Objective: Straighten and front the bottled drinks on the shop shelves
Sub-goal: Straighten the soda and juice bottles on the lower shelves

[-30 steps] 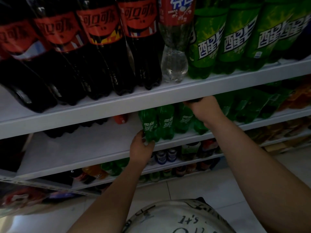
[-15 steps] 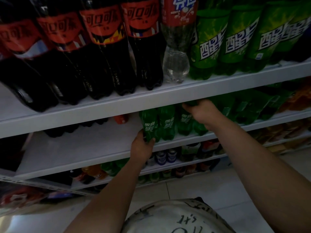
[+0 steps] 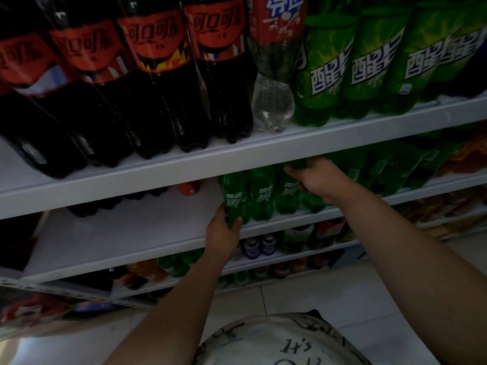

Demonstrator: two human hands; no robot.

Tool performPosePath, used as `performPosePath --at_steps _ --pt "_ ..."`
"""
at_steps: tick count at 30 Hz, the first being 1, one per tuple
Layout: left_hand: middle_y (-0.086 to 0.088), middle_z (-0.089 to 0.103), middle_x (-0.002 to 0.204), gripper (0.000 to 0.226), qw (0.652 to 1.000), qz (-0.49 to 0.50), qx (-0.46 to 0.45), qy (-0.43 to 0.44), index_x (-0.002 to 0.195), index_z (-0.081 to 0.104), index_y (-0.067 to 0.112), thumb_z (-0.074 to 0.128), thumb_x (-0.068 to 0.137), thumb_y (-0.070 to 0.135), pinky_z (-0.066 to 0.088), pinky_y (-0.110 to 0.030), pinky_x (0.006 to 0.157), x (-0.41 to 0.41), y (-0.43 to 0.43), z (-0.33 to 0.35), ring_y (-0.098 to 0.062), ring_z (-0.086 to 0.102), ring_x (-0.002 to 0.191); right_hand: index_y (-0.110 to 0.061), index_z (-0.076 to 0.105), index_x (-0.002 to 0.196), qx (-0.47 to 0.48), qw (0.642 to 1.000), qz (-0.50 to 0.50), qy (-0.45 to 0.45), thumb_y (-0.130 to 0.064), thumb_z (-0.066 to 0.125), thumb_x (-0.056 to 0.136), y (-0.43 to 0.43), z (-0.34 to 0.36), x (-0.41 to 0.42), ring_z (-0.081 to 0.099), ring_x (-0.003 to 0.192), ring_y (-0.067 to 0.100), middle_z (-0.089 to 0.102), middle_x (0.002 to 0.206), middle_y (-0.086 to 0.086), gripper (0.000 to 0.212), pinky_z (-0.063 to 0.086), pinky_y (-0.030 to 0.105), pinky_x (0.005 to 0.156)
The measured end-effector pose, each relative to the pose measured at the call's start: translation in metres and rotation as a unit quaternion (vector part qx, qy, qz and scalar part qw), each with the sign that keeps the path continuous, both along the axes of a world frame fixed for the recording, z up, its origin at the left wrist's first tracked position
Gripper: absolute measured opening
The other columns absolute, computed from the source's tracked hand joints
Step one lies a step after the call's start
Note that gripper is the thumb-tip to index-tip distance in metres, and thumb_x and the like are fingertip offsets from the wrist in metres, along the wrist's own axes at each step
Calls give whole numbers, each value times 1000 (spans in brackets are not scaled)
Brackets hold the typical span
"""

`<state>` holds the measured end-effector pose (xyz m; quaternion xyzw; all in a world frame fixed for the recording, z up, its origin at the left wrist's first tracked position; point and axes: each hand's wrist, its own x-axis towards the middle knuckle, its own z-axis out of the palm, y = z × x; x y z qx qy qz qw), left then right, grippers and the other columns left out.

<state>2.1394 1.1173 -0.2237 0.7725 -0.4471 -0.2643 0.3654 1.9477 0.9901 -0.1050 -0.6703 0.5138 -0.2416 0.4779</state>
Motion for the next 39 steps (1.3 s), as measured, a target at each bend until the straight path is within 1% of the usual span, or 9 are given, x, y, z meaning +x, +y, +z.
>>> performPosePath --at_steps 8,12,16,19,22,25,29,34,39 --pt "-7 55 134 57 1000 5 5 2 144 37 14 59 93 26 39 -21 94 -2 -2 -2 -23 54 118 -27 52 121 -71 997 5 -15 -26 65 87 10 2 -7 63 53 9 59 99 -8 36 47 17 47" --pt "2 57 124 58 1000 12 -1 -2 142 37 18 63 90 23 39 -15 83 -7 0 1 -7 52 99 -23 61 122 -206 976 -57 -33 -15 59 90 32 -12 -44 62 61 10 66 89 -5 32 50 18 63" --pt "5 49 115 50 990 124 -50 -33 135 45 14 62 87 13 41 -21 80 -27 9 3 -11 52 95 -9 63 117 -342 930 -133 3 -8 50 88 28 -16 -81 53 69 11 63 90 3 32 40 21 68" --pt "-6 57 103 31 970 200 -102 -88 114 56 8 62 84 7 42 -28 69 -51 13 10 -21 55 81 -6 58 110 -317 940 -124 16 -13 52 90 10 -8 -86 51 67 19 55 82 5 22 40 29 65" --pt "-7 64 86 16 981 135 -118 -80 99 64 7 63 84 8 46 -29 68 -85 7 18 -25 61 74 -8 55 97 -256 964 -66 16 -26 59 90 -5 -3 -80 51 59 19 52 70 4 20 42 30 60" --pt "8 62 89 34 995 58 -80 -21 123 60 12 60 90 19 51 -25 68 -128 -7 22 -17 65 76 -7 62 96 -201 978 -48 19 -42 68 82 -11 -2 -70 53 60 10 55 67 -5 38 42 22 61" --pt "2 64 78 70 998 53 -7 31 152 17 17 55 93 21 45 -15 56 -157 -35 23 -4 55 58 1 66 95 -240 965 -105 13 -42 77 74 -16 -1 -59 63 76 22 68 82 13 49 52 28 69" --pt "-26 59 118 70 996 82 -27 -37 148 18 -2 57 90 11 50 -39 84 -166 -58 22 -39 60 98 -7 65 111 -155 985 -70 -38 -31 73 81 -29 -3 -59 61 101 24 68 105 13 39 43 23 84" --pt "-18 51 135 65 990 139 -10 -34 147 27 6 58 93 23 46 -37 91 -167 -67 18 -34 54 115 -20 59 111 -52 997 -8 -63 -24 69 85 -42 3 -63 60 101 27 65 112 13 28 51 40 91"
